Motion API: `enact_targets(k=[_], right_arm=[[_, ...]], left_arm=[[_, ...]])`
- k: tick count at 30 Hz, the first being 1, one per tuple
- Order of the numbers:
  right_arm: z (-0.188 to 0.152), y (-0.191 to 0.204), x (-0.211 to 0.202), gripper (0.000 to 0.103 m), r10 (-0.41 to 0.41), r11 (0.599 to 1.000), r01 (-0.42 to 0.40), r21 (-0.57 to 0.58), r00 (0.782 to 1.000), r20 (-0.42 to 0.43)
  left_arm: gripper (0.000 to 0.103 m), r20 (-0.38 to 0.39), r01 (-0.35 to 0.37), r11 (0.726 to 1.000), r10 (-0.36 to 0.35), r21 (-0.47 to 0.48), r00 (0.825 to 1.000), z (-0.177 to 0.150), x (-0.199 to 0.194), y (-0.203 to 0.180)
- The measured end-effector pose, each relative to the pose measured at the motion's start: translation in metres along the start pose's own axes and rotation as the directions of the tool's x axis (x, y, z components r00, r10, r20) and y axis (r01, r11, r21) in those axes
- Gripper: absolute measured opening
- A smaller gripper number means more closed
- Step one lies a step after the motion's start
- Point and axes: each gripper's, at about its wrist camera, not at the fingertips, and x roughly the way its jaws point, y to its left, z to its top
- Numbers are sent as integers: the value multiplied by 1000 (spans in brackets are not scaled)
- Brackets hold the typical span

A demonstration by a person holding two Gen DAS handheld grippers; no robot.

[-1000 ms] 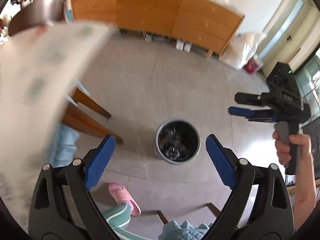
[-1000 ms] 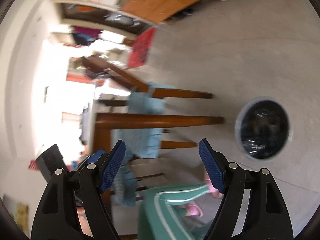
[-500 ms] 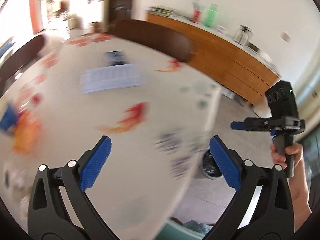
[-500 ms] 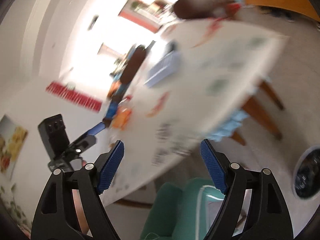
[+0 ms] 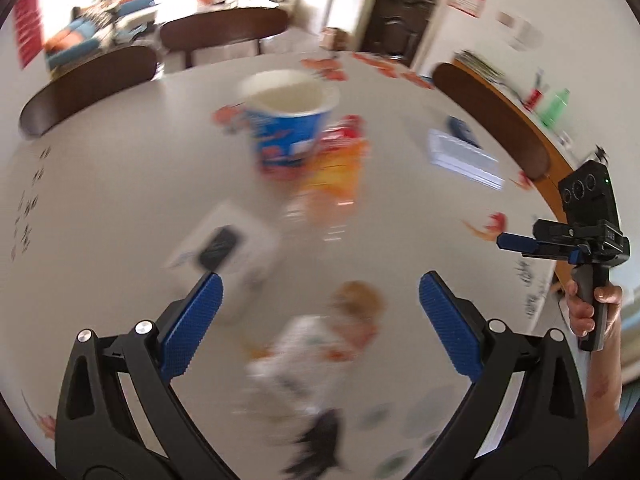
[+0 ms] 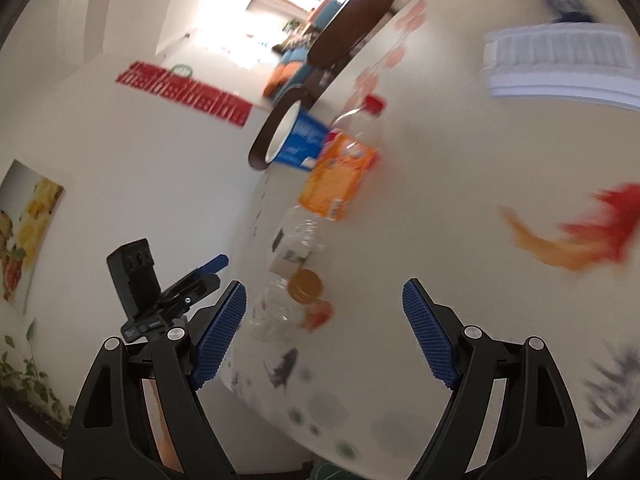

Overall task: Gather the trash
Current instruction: 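Turn both grippers back toward the table, then grasp the white Haier box with the left gripper while the right grasps the orange-labelled bottle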

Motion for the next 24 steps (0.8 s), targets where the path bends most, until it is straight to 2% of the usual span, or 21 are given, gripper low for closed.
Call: enact_targets(k=[5, 11, 14, 17, 19, 24], right_arm=[[19, 20, 52, 85, -28, 999, 29, 20, 999, -37], [40, 30, 107, 86, -92, 994, 95, 48, 993, -77], [49, 26, 135, 86, -127, 986, 136, 92, 987, -103], [58, 20, 157, 86, -171, 975, 186, 122, 977, -125], [65, 17, 167, 86, -192, 969, 208, 129, 973, -128], [80, 16, 181, 85, -203, 963, 220, 158, 972, -116]], left_arm=[[96, -48, -19, 999, 17, -34, 999, -1, 15, 50], [96, -120, -7, 1000, 6, -8, 993, -2, 56, 75], [96, -149, 27, 1000, -29, -11, 988, 1, 81, 84], [96, -167, -8, 999, 13, 31, 986, 0, 100, 87], [96, -181, 19, 1000, -14, 25, 983, 0, 110, 89], [95, -111, 55, 998, -53, 18, 992, 3, 114, 94]])
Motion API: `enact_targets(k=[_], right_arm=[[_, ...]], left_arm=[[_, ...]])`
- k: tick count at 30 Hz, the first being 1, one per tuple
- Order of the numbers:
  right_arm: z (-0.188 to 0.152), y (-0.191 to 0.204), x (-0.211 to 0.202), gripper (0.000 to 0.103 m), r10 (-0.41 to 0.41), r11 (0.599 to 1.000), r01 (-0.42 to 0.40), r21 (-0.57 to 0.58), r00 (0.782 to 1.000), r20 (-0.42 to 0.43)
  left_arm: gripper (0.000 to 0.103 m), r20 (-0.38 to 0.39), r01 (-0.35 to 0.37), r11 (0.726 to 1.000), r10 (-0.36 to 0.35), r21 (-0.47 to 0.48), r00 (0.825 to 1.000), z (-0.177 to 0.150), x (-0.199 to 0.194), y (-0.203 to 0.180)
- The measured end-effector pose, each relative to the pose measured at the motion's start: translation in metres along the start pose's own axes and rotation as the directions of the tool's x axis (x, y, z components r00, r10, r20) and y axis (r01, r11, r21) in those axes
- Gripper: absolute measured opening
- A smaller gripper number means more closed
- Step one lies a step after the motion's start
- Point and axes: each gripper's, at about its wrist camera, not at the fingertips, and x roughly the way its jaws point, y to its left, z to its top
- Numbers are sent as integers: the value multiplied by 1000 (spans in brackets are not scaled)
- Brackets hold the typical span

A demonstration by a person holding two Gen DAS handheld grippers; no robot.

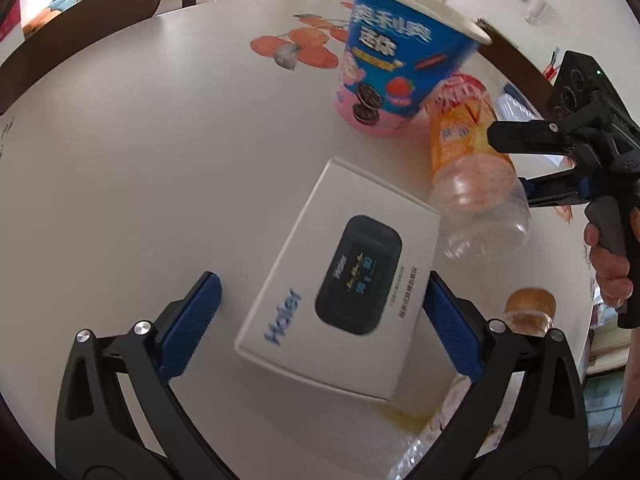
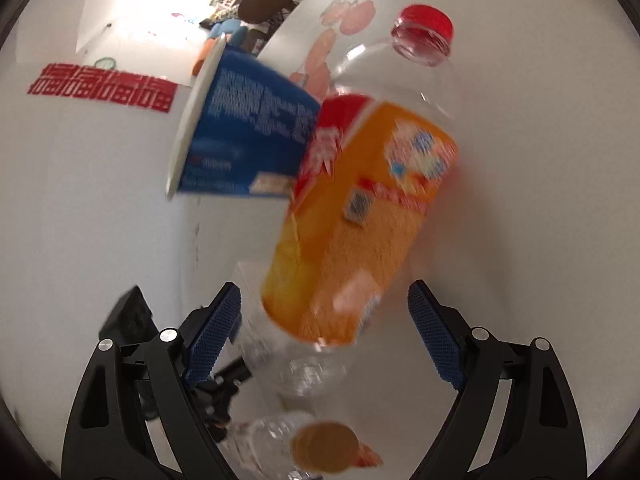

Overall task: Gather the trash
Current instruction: 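Grasp the white Haier box with the left gripper while the right grasps the orange-labelled bottle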

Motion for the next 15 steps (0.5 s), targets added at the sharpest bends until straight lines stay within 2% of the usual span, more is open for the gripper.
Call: enact_targets(k=[1, 2, 3, 4, 8, 11, 15], right_arm=[[3, 1, 3, 84, 1, 1000, -1, 6, 1000, 0], [4, 1, 5, 73, -2, 1000, 2, 8, 1000, -2], [6, 0, 7, 68, 7, 1000, -7, 16, 1000, -14], [5, -3, 9, 67, 20, 999, -20, 26, 1000, -15], [3, -6, 7, 66, 38, 999, -38, 26, 999, -9], [-5, -13, -5, 66, 92, 995, -92, 39, 996, -3], [-13, -17, -32, 64, 102, 995, -103, 12, 994, 29]], left_arm=[[92, 9, 4, 1000, -3, -10, 1000, 1, 0, 2], [89, 22, 2, 1000, -1, -19, 1000, 2, -1, 4], [80, 30, 4, 1000, -4, -22, 1000, 2, -2, 6], [66, 42, 3, 999, -1, -35, 999, 2, -3, 10], [66, 65, 67, 990, -59, -123, 996, 1, -13, 22], [66, 72, 62, 988, -52, -141, 996, -2, -14, 23], [66, 96, 72, 985, -58, -155, 994, -2, -26, 19]])
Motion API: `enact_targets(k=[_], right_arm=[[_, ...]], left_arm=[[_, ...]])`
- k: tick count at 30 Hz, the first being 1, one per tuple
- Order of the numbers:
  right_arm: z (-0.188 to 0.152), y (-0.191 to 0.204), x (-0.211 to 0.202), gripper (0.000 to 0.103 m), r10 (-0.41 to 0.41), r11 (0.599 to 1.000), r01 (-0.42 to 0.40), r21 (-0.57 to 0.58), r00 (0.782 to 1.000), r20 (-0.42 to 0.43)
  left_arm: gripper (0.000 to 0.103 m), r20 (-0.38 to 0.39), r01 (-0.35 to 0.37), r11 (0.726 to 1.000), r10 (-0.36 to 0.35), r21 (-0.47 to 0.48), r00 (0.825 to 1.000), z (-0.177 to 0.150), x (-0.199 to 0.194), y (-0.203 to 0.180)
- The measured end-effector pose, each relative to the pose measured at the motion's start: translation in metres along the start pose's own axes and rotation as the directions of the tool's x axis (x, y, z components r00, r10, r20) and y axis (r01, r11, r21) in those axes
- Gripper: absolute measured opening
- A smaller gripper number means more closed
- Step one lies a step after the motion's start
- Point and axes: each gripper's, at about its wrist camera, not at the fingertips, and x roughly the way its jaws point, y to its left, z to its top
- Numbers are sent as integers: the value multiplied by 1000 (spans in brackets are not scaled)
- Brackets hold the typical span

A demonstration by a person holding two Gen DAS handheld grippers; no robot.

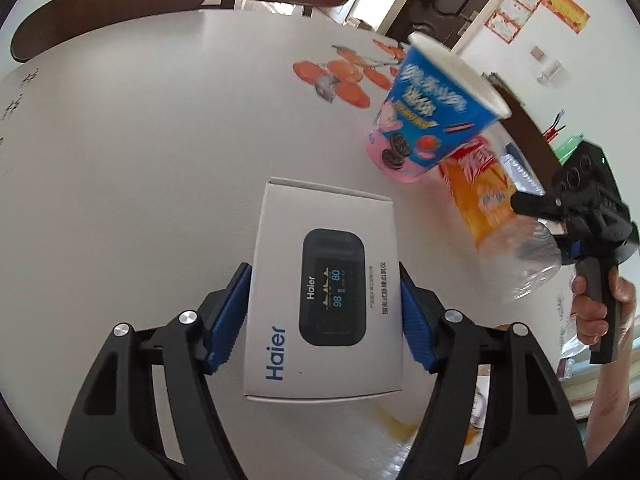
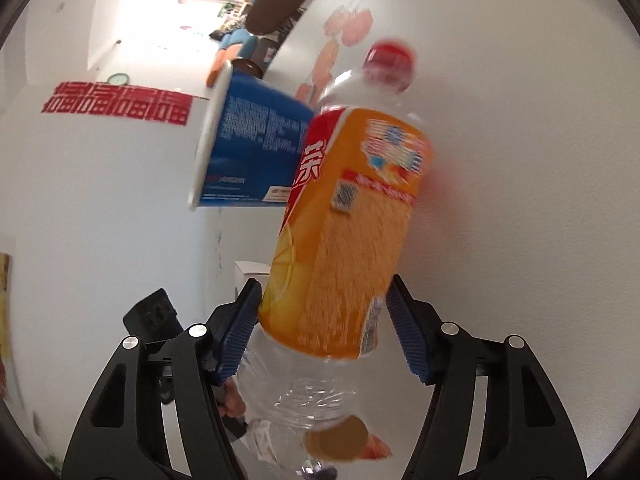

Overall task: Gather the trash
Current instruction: 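Grasp the white Haier box with the left gripper while the right grasps the orange-labelled bottle, then lift the Haier box and orange bottle and carry them over the bin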

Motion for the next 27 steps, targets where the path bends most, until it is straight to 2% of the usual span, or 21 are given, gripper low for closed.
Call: enact_targets(k=[8, 16, 22, 27], right_arm=[[-27, -5, -57, 63, 52, 999, -51, -21, 997, 55], [-51, -19, -119, 63, 107, 994, -105, -16, 985, 136], [-78, -38, -189, 63, 147, 989, -143, -33, 962, 230], [-107, -71, -251, 63, 162, 986, -162, -28, 933, 320]], left_arm=[[66, 87, 12, 999, -15, 37, 996, 7, -41, -38], [66, 105, 25, 993, -37, 111, 994, 2, -59, -89], [66, 94, 39, 978, -59, 205, 994, -3, -53, -155], [66, 63, 82, 947, -106, 311, 992, -15, -35, -225]])
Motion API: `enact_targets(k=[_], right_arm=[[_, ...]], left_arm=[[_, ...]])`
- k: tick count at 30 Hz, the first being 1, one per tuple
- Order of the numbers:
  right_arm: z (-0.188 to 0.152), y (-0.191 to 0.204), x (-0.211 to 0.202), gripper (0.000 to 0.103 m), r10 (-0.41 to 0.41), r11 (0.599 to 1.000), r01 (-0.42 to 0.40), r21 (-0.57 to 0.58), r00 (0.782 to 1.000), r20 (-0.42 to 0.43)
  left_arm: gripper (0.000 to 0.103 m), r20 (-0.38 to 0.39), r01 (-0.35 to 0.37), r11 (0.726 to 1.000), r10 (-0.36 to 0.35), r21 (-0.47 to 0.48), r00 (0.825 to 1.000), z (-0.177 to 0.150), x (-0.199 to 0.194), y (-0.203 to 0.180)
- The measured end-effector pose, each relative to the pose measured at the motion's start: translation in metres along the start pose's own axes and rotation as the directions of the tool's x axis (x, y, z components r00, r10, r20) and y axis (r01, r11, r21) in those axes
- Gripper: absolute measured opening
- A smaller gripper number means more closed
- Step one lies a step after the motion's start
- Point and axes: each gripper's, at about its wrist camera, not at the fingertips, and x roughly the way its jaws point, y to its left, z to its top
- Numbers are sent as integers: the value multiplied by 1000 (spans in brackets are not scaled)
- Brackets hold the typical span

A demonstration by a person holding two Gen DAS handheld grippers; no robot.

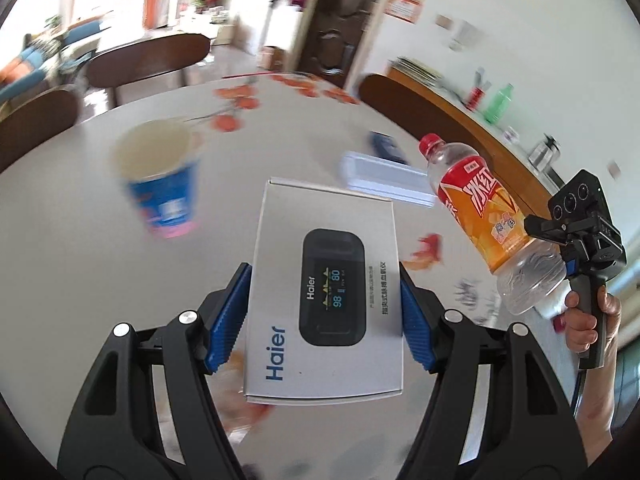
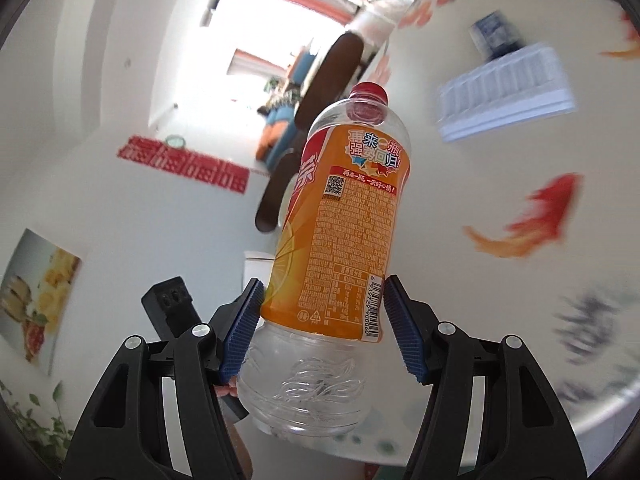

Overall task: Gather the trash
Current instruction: 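Lift the Haier box and orange bottle and carry them over the bin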

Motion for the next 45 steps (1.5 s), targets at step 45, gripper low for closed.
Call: enact_targets(k=[45], right_arm=[[-258, -353, -400, 63, -319, 805, -45, 592, 808, 495]], left_arm=[[66, -592, 531, 674, -170, 513, 788, -181, 305, -509]])
